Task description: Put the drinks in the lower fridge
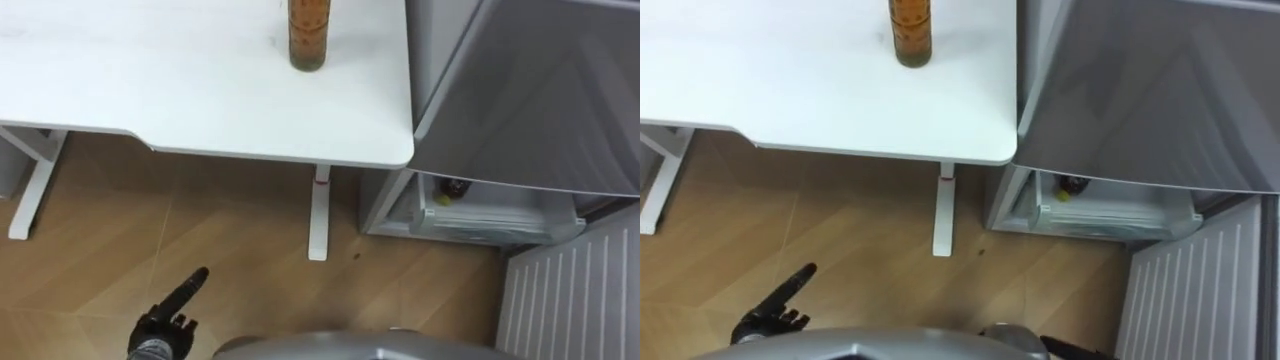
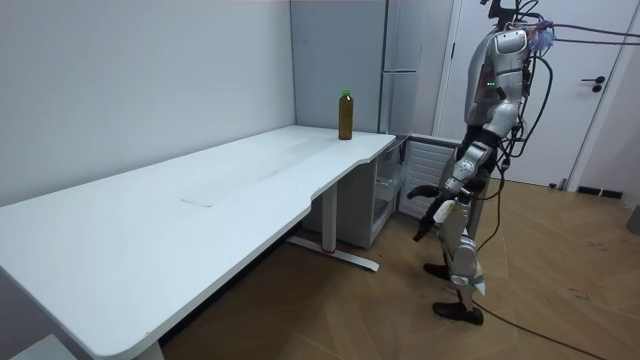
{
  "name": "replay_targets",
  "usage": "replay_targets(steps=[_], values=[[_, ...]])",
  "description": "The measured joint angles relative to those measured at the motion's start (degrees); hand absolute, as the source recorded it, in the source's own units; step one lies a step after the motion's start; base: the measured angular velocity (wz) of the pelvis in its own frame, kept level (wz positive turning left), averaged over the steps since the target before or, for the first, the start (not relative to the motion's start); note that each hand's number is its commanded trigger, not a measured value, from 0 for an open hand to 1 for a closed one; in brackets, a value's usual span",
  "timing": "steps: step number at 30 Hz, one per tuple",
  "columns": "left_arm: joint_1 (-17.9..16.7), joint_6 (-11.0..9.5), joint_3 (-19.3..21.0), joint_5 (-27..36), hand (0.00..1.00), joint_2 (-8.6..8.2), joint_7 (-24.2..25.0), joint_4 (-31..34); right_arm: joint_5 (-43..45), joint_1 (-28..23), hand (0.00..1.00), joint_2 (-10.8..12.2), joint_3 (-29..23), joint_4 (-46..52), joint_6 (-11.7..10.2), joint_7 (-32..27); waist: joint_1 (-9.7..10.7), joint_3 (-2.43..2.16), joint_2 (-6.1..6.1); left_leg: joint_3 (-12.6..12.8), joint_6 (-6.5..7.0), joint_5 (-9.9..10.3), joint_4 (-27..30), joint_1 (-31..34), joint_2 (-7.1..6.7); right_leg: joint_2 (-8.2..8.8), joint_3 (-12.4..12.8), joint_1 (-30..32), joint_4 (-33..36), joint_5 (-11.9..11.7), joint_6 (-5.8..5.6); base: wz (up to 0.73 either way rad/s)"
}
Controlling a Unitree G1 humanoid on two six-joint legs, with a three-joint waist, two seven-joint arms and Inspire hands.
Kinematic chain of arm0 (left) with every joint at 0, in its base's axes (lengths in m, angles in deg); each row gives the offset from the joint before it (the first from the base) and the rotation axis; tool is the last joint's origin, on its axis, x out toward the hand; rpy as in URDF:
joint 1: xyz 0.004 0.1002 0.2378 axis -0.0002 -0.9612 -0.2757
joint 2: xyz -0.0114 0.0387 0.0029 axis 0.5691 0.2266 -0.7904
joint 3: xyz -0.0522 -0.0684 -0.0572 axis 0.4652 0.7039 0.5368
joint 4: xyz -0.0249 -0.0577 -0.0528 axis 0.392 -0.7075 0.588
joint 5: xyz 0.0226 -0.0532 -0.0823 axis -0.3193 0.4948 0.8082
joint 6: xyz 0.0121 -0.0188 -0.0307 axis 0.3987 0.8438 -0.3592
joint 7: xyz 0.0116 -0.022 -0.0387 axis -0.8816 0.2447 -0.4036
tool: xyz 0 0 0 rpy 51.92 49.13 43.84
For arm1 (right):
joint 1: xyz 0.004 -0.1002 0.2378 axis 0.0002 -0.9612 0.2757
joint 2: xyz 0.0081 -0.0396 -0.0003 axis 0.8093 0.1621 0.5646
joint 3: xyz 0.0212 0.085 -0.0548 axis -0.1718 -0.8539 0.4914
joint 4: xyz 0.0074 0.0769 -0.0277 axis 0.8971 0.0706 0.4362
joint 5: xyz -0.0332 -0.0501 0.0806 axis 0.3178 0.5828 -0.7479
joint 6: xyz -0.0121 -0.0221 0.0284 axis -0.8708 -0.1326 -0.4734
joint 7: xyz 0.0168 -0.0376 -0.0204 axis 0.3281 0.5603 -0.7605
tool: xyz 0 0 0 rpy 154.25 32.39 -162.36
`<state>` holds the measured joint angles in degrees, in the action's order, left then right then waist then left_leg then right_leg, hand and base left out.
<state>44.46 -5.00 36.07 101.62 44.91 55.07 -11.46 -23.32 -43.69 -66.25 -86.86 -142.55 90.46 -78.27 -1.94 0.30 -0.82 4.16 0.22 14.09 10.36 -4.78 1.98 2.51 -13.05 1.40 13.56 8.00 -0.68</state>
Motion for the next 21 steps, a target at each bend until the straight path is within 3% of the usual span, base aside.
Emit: replay_targets(steps=[2, 6, 12, 14, 17, 21], values=[[1.12, -1.94, 0.94, -3.28, 0.00, -0.07, -3.08, 2.27, 3.38, 0.68, 0.00, 0.11, 1.02, 0.05, -1.10, -0.54, -0.06, 0.00, -0.04, -0.23, -0.02, -0.02, 0.05, -0.44, 0.00, -0.03, -0.01, -0.52, -0.02, 0.01, 0.00, 0.04], [0.77, -2.93, 1.74, -5.50, 0.00, -0.39, -7.44, 11.51, 8.08, 1.70, 0.00, 0.51, 0.95, 0.16, -2.30, -0.56, 0.01, 0.09, -0.24, -0.57, -0.02, -0.01, -0.07, -0.89, 0.02, -0.27, 0.18, -1.62, -1.15, -0.02, -0.07, 0.05], [-0.12, -4.87, 2.25, -18.31, 0.00, -0.62, -15.29, 30.28, 10.55, 2.75, 0.00, 1.07, 1.35, 0.19, -4.03, -0.28, 0.07, -0.04, -0.60, -1.13, -0.03, -0.01, 0.18, -0.96, 0.13, -0.35, 0.01, -1.77, -1.23, -0.03, -0.07, 0.03], [-0.29, -5.04, 2.10, -21.89, 0.00, -0.62, -18.68, 39.36, 10.54, 2.90, 0.00, 1.23, 1.47, 0.32, -4.58, -0.09, -0.03, -0.04, -0.48, -1.19, -0.09, 0.03, 0.04, -0.95, 0.25, -0.53, -0.18, -2.04, -1.72, -0.03, -0.06, 0.06], [0.26, -7.27, 2.03, -28.36, 0.00, -0.43, -20.58, 47.20, 10.67, 3.52, 0.00, 1.16, 1.48, -0.05, -4.89, 1.03, 0.01, 0.15, 0.03, -1.62, -0.11, 0.04, -0.05, -1.94, 0.30, -0.58, -0.26, -3.04, -1.92, 0.00, -0.10, 0.00], [0.39, -7.70, 1.82, -33.96, 0.00, -0.22, -21.94, 54.32, 11.04, 4.33, 0.00, 1.16, 1.52, -1.20, -5.92, 1.50, 0.38, 0.16, 0.13, -2.04, -0.11, 0.04, -0.04, -1.94, 0.20, -0.52, -0.48, -3.17, -2.05, 0.11, -0.20, 0.05]])
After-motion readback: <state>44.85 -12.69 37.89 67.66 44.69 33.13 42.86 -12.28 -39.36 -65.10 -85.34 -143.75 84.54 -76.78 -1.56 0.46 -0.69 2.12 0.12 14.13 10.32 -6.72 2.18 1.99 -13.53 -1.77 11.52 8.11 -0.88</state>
